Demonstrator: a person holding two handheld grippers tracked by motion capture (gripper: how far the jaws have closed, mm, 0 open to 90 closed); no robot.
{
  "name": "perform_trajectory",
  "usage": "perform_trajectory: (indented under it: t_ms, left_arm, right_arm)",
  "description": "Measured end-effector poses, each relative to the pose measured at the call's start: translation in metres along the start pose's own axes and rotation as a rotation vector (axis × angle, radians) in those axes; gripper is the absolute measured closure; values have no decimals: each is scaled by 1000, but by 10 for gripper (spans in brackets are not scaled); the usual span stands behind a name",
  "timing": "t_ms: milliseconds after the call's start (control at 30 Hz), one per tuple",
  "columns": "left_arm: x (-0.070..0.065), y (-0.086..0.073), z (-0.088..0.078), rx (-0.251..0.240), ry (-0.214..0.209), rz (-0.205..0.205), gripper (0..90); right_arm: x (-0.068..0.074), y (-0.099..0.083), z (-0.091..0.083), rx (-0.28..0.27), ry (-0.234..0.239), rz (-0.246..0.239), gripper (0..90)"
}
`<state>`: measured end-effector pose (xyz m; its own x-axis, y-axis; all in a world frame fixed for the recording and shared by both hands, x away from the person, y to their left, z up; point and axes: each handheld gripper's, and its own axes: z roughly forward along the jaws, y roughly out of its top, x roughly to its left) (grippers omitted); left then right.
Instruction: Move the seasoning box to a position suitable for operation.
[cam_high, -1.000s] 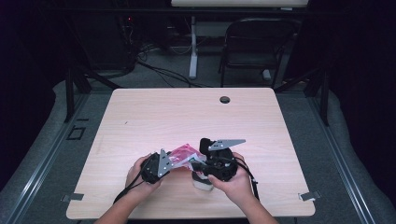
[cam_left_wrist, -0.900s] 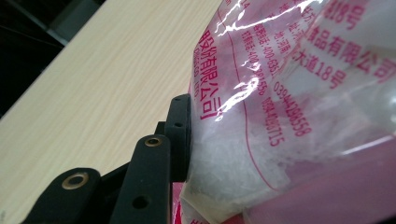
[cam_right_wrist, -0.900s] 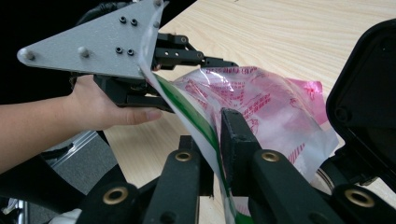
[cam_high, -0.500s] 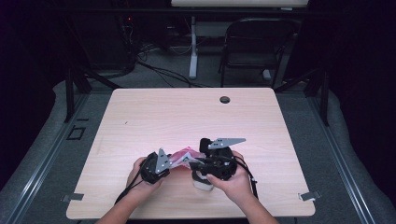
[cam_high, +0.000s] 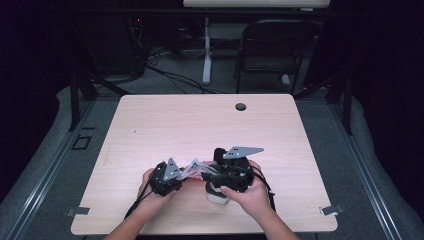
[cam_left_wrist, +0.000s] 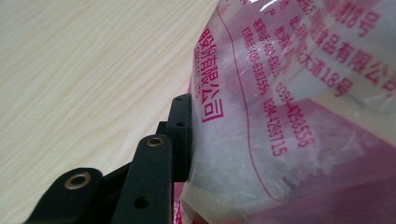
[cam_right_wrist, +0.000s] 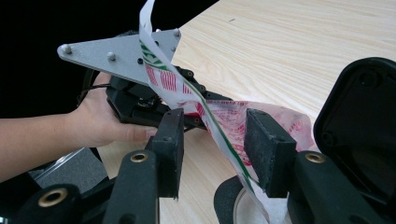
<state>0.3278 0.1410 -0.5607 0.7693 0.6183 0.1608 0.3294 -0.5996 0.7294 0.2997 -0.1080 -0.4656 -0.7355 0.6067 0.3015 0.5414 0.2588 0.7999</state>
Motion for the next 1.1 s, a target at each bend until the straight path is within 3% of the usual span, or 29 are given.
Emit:
perform_trajectory:
  t_ms: [567,800,1100]
  left_arm:
    - [7,-5,3,4,-47,-70,704]
    - [8,-5,3,4,-52,-75,704]
    - [11,-6,4,-4,-61,-98,706]
  right_arm:
    - [-2,3,-3,-3,-5,9,569]
    - [-5,4,-6,6,-11,21,571]
    - [-11,7,-15,-23,-27,39,570]
